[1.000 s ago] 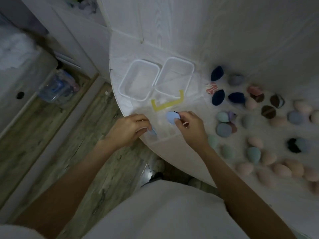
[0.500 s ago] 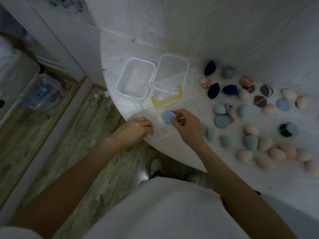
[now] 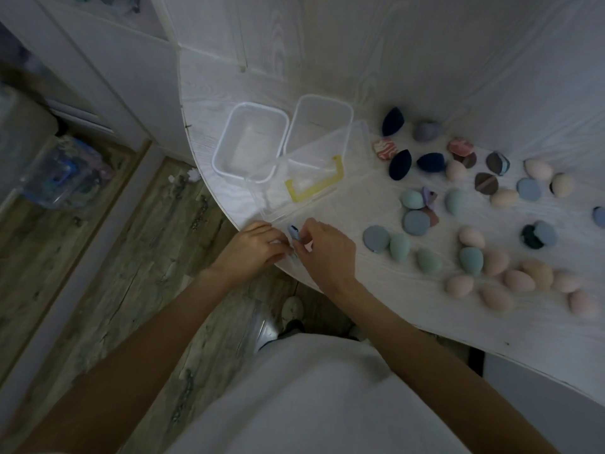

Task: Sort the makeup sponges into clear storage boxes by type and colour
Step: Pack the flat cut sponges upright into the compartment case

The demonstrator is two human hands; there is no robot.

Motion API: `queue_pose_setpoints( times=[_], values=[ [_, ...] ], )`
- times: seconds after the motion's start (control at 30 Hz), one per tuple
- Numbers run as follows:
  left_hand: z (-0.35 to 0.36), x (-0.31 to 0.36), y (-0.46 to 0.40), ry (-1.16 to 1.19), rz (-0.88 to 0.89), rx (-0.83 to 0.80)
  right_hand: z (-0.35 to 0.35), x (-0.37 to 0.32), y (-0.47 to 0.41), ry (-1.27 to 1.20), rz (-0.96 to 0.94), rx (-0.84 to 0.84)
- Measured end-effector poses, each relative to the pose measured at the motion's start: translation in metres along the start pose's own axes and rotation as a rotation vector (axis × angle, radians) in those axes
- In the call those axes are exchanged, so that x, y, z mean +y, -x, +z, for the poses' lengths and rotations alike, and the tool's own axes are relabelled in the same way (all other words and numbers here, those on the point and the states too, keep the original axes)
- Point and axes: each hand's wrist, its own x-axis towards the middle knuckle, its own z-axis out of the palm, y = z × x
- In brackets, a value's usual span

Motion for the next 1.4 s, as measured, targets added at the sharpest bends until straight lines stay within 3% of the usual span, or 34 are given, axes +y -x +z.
queue_pose_setpoints(
  times=[0.17,0.43,0.57,0.67,0.83,0.9,1.07,1.17,1.27,1.4],
  values=[
    [0.003,-0.001,0.0,-0.013,-0.007,0.024,0.016,0.006,0.006,0.207,-0.055,-0.032],
    [0.005,0.006,-0.006,-0.001,-0.093,0.019,0.015,0.024,0.007,-0.049,0.031,-0.054],
    [0.005,0.01,-0.012,0.009,-0.119,0.006,0.007,0.037,0.009,-0.086,-0.069,-0.066],
    [0.006,0.016,-0.02,-0.013,-0.144,0.007,-0.022,0.055,0.005,-0.151,-0.126,0.031],
    [0.009,0.036,-0.021,-0.096,-0.291,0.046,-0.077,0.12,-0.004,-0.132,0.195,0.148],
    [0.008,0.048,-0.022,-0.102,-0.367,0.088,-0.086,0.15,-0.01,-0.047,0.262,0.065],
    [0.016,0.061,-0.02,-0.19,-0.508,0.117,-0.059,0.166,-0.014,0.242,-0.06,-0.323],
    [0.02,0.065,-0.02,-0.213,-0.546,0.072,-0.044,0.155,-0.01,0.413,-0.066,-0.385],
    [0.02,0.066,-0.018,-0.222,-0.543,0.057,-0.046,0.15,-0.011,0.441,-0.058,-0.269],
    [0.017,0.064,-0.017,-0.22,-0.527,0.05,-0.074,0.14,-0.009,0.396,-0.003,0.034]
  ],
)
